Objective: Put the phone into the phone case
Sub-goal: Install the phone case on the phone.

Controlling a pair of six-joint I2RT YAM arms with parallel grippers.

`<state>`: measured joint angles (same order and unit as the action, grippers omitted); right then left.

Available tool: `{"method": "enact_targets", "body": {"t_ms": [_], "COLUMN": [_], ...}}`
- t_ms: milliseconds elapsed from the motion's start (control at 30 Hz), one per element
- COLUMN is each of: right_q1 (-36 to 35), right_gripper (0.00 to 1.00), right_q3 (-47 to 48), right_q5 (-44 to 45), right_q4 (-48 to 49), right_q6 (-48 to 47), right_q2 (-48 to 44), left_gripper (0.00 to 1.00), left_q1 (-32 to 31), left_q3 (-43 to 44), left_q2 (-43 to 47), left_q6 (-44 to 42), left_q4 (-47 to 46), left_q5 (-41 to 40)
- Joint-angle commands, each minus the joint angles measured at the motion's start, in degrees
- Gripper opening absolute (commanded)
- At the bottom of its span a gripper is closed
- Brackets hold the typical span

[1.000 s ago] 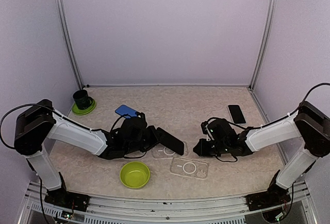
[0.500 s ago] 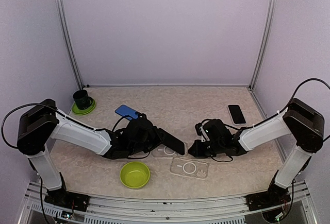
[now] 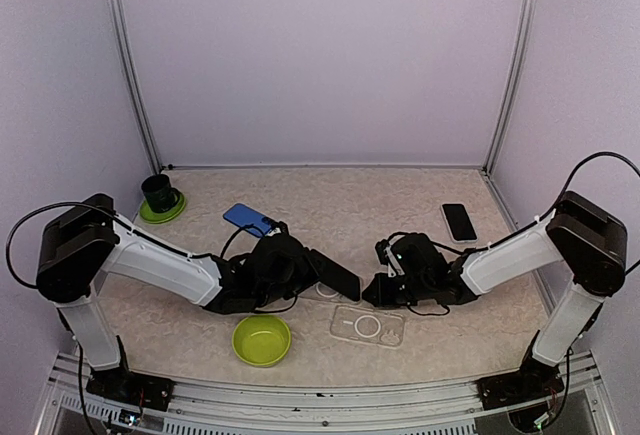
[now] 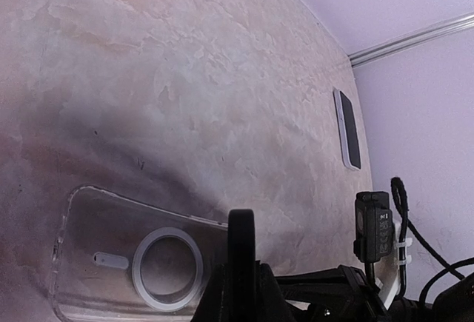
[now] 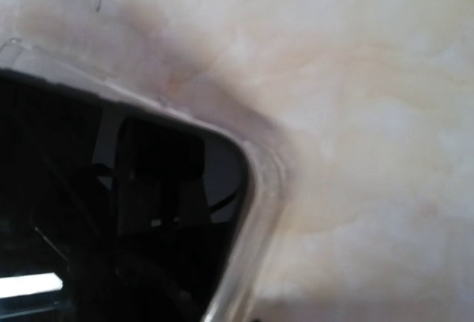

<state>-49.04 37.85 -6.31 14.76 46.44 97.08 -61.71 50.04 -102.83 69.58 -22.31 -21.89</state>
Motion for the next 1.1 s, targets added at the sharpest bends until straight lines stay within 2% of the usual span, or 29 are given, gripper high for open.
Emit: {"method": "enact_targets", "body": {"t_ms": [0, 300, 667, 1067], "right_q1": [-1.4, -1.4, -1.3, -1.3], "right_gripper": [0.10, 0.11, 0.13, 0.14], "right_q3": [0.7, 4.6, 9.4, 11.4], "right_q5": [-0.7, 1.3, 5.9, 5.3], "right_q4": [1.4, -1.6, -6.7, -4.1], "right_q6": [0.3, -1.8, -4.2, -7.0], "right_q2": [1.7, 3.6, 5.0, 8.3], "left_gripper": [0.00, 0.00, 0.00, 0.00], "left_q1": [-1.4, -0.8, 0.9, 1.9], "left_q3": [0.2, 0.1, -2.9, -2.9], "left_q2": [-3.3, -4.9, -3.7, -4.7], "left_q6": [-1.9, -7.1, -5.3, -5.0], "left_q4": [-2.1, -6.0, -4.7, -5.1], "left_q5": [5.9, 17.4, 20.0, 23.5]}}
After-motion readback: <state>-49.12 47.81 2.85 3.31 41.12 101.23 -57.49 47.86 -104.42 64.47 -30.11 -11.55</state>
